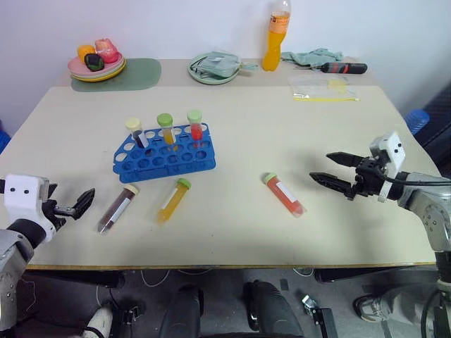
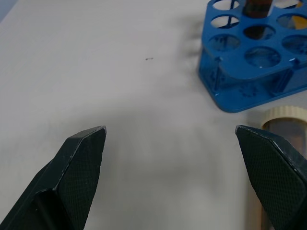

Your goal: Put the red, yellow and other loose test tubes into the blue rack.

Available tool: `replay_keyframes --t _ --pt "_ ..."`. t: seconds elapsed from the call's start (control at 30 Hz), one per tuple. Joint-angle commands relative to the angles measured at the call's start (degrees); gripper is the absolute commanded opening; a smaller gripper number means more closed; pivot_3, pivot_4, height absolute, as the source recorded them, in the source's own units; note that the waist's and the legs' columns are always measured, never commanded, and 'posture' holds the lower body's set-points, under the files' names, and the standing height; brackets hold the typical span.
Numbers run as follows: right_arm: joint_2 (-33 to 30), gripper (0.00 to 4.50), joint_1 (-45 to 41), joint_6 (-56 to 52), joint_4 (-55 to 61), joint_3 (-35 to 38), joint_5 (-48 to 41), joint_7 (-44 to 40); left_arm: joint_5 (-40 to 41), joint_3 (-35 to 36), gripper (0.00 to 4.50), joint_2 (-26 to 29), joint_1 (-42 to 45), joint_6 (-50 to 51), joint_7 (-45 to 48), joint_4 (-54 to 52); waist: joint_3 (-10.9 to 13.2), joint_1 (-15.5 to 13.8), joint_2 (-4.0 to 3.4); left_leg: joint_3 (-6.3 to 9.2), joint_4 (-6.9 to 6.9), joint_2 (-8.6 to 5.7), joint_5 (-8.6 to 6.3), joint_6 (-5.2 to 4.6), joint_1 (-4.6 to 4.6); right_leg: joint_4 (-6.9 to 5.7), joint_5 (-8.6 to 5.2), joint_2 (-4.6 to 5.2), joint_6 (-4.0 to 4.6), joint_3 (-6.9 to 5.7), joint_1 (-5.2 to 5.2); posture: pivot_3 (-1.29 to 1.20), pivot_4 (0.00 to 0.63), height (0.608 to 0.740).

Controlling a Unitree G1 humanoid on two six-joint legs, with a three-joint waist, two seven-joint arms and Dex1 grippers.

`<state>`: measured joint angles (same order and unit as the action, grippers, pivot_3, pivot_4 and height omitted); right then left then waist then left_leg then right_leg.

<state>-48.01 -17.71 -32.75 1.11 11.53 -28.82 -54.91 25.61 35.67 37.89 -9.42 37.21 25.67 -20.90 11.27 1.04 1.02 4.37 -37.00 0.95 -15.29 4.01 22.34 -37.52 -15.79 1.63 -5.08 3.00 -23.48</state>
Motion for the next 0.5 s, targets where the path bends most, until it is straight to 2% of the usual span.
replay_keyframes --t 0.03,0.27,0.43,0.5 --pt "-0.5 4.5 -1.7 1.0 0.6 -0.4 1.2 0.2 0.0 1.2 4.44 -0.3 -0.2 -0.4 -0.9 -2.2 0.0 0.0 0.0 0.0 0.0 0.0 0.0 0.0 0.0 0.0 0.0 0.0 0.0 0.0 0.0 0.0 0.15 0.74" --pt "-0.9 4.5 -5.7 -2.2 1.7 -2.4 2.0 1.2 1.3 -0.2 4.44 -1.6 0.8 -1.1 -0.7 -4.5 0.0 0.0 0.0 -0.01 -0.02 0.0 0.0 0.0 0.0 0.0 0.0 0.0 0.0 0.0 0.0 0.0 0.15 0.74" --pt "-1.0 4.5 -9.6 -13.7 10.8 -7.2 1.0 5.4 4.9 -7.9 4.44 -2.8 2.9 -1.6 3.5 -10.6 0.0 -0.1 0.0 0.0 -0.02 0.0 0.0 0.0 0.02 0.01 0.0 0.01 0.0 0.0 0.0 0.0 0.15 0.74" --pt "-0.7 4.5 -12.2 -24.4 16.1 -9.9 -1.0 8.6 4.9 -13.0 4.44 -3.4 4.5 -1.8 4.8 -11.6 0.0 -0.1 0.0 0.01 -0.02 0.0 0.0 0.0 0.03 0.02 0.0 0.01 0.0 0.0 0.0 0.0 0.15 0.74"
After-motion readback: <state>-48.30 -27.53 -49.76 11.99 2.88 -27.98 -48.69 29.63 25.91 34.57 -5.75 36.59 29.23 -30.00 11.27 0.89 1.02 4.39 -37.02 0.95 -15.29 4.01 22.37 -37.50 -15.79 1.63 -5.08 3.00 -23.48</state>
